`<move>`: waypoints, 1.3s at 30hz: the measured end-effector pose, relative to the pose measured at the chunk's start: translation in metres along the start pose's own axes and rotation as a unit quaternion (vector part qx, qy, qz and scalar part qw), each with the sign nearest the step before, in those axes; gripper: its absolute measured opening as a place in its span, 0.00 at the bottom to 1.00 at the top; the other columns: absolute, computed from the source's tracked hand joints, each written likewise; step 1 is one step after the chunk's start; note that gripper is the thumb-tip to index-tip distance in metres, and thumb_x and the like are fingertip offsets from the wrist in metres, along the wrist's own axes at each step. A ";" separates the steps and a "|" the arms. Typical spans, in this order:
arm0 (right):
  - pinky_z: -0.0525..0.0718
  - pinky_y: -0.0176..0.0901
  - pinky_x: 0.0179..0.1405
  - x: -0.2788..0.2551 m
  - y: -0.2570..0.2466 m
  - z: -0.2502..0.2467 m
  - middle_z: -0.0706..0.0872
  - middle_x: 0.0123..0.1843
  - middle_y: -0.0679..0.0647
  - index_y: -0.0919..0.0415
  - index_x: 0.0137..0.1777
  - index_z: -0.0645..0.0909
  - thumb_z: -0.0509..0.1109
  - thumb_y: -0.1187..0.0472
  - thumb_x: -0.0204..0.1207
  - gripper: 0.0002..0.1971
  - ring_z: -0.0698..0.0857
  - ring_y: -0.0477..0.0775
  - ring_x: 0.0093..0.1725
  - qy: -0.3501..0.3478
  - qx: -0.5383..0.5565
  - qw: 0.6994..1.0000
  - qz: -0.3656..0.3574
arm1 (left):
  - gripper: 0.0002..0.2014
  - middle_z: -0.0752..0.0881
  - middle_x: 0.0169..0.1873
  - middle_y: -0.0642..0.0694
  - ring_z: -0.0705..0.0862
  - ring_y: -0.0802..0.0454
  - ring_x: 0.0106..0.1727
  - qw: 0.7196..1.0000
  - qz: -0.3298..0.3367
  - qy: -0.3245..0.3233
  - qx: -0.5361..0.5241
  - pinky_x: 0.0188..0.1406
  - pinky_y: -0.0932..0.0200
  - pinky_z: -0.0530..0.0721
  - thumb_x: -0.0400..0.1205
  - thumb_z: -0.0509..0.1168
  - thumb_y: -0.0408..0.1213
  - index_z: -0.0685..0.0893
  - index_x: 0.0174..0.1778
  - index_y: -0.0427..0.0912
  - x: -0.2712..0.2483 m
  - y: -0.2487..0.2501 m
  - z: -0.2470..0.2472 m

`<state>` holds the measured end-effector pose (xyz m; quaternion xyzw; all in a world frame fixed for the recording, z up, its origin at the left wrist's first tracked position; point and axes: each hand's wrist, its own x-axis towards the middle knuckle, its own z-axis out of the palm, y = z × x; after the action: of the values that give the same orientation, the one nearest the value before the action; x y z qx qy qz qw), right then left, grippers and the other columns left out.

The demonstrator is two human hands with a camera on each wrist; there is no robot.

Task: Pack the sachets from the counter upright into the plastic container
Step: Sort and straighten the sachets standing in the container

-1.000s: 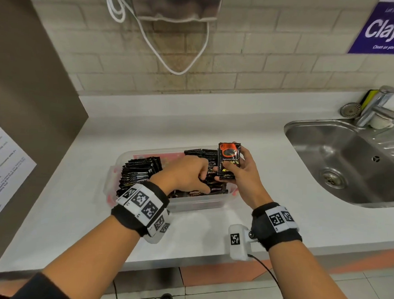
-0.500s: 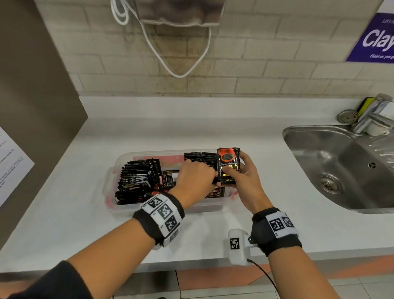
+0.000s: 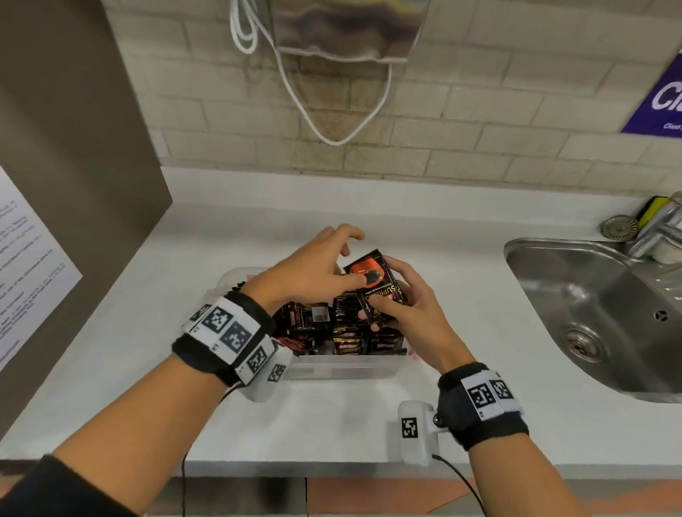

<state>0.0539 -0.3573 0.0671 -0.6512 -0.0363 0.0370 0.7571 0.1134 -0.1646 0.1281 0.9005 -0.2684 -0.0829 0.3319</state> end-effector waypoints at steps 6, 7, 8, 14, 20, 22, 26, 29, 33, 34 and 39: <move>0.89 0.46 0.36 0.013 -0.005 0.025 0.89 0.55 0.64 0.56 0.69 0.73 0.70 0.71 0.81 0.20 0.92 0.65 0.45 -0.056 -0.033 0.997 0.034 | 0.07 0.89 0.46 0.45 0.91 0.51 0.35 0.997 -0.012 0.017 -0.080 0.40 0.52 0.92 0.83 0.72 0.33 0.82 0.52 0.45 -0.005 -0.009 -0.002; 0.90 0.47 0.36 0.014 -0.005 0.027 0.90 0.53 0.63 0.57 0.69 0.73 0.69 0.71 0.82 0.18 0.92 0.65 0.46 -0.072 -0.037 0.996 0.041 | 0.07 0.90 0.45 0.44 0.92 0.51 0.34 0.996 -0.016 0.014 -0.087 0.39 0.53 0.92 0.82 0.72 0.32 0.82 0.51 0.44 -0.006 -0.010 -0.003; 0.90 0.46 0.36 0.014 -0.004 0.029 0.91 0.52 0.62 0.58 0.69 0.74 0.68 0.70 0.83 0.17 0.92 0.66 0.46 -0.084 -0.041 0.995 0.041 | 0.07 0.90 0.44 0.44 0.92 0.52 0.34 0.995 -0.020 0.008 -0.097 0.38 0.55 0.92 0.82 0.73 0.31 0.82 0.52 0.43 -0.008 -0.010 -0.004; 0.90 0.45 0.48 0.017 0.005 0.022 0.92 0.52 0.60 0.57 0.67 0.78 0.64 0.71 0.85 0.15 0.93 0.59 0.47 0.039 -0.099 0.993 -0.050 | 0.12 0.88 0.45 0.52 0.87 0.56 0.43 1.000 -0.021 -0.017 0.004 0.44 0.62 0.83 0.81 0.69 0.34 0.82 0.60 0.48 -0.003 -0.022 -0.028; 0.88 0.37 0.48 0.015 0.029 0.019 0.91 0.51 0.54 0.55 0.67 0.74 0.64 0.70 0.85 0.15 0.92 0.52 0.45 0.131 -0.154 0.972 -0.118 | 0.20 0.80 0.73 0.45 0.80 0.49 0.69 0.936 -0.051 -0.257 0.234 0.70 0.55 0.77 0.87 0.62 0.38 0.76 0.77 0.42 0.026 -0.039 -0.013; 0.85 0.29 0.42 0.014 0.035 0.018 0.90 0.51 0.52 0.52 0.68 0.72 0.64 0.69 0.84 0.17 0.91 0.47 0.43 0.161 -0.199 0.956 -0.141 | 0.25 0.75 0.78 0.43 0.76 0.44 0.76 0.900 -0.068 -0.306 0.302 0.76 0.46 0.75 0.87 0.63 0.39 0.71 0.82 0.42 0.036 -0.047 0.004; 0.84 0.29 0.45 0.010 0.046 0.019 0.87 0.50 0.45 0.46 0.68 0.69 0.66 0.68 0.82 0.21 0.89 0.44 0.47 0.193 -0.250 0.936 -0.156 | 0.31 0.76 0.76 0.42 0.78 0.44 0.67 0.878 -0.086 -0.344 0.323 0.62 0.55 0.76 0.84 0.69 0.41 0.68 0.83 0.42 0.048 -0.053 0.028; 0.76 0.18 0.41 0.009 0.050 0.017 0.85 0.48 0.38 0.52 0.71 0.72 0.67 0.68 0.81 0.21 0.85 0.30 0.46 0.219 -0.272 0.921 -0.174 | 0.27 0.79 0.72 0.42 0.78 0.46 0.64 0.879 -0.084 -0.342 0.322 0.55 0.57 0.70 0.83 0.71 0.41 0.73 0.78 0.41 0.049 -0.049 0.037; 0.76 0.18 0.42 0.010 0.052 0.014 0.87 0.50 0.43 0.54 0.73 0.72 0.66 0.67 0.81 0.21 0.85 0.31 0.49 0.194 -0.273 0.930 -0.153 | 0.27 0.81 0.66 0.48 0.79 0.47 0.64 0.867 -0.086 -0.343 0.350 0.62 0.57 0.76 0.80 0.75 0.44 0.79 0.73 0.39 0.048 -0.049 0.049; 0.76 0.18 0.42 0.011 0.053 0.013 0.87 0.50 0.45 0.53 0.73 0.72 0.66 0.67 0.81 0.21 0.85 0.32 0.49 0.189 -0.277 0.930 -0.147 | 0.29 0.81 0.69 0.45 0.79 0.45 0.68 0.860 -0.092 -0.350 0.360 0.68 0.54 0.77 0.79 0.76 0.45 0.79 0.73 0.39 0.048 -0.050 0.051; 0.83 0.30 0.48 0.013 0.056 0.011 0.89 0.53 0.48 0.54 0.74 0.72 0.66 0.65 0.81 0.22 0.88 0.40 0.49 0.169 -0.302 0.928 -0.137 | 0.31 0.75 0.73 0.41 0.74 0.42 0.74 0.848 -0.090 -0.344 0.394 0.74 0.47 0.76 0.77 0.78 0.48 0.80 0.73 0.38 0.053 -0.047 0.053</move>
<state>0.0657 -0.3369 0.0134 -0.8344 -0.0065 -0.1905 0.5171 0.1611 -0.1929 0.0589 0.8895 -0.2936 -0.3045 -0.1729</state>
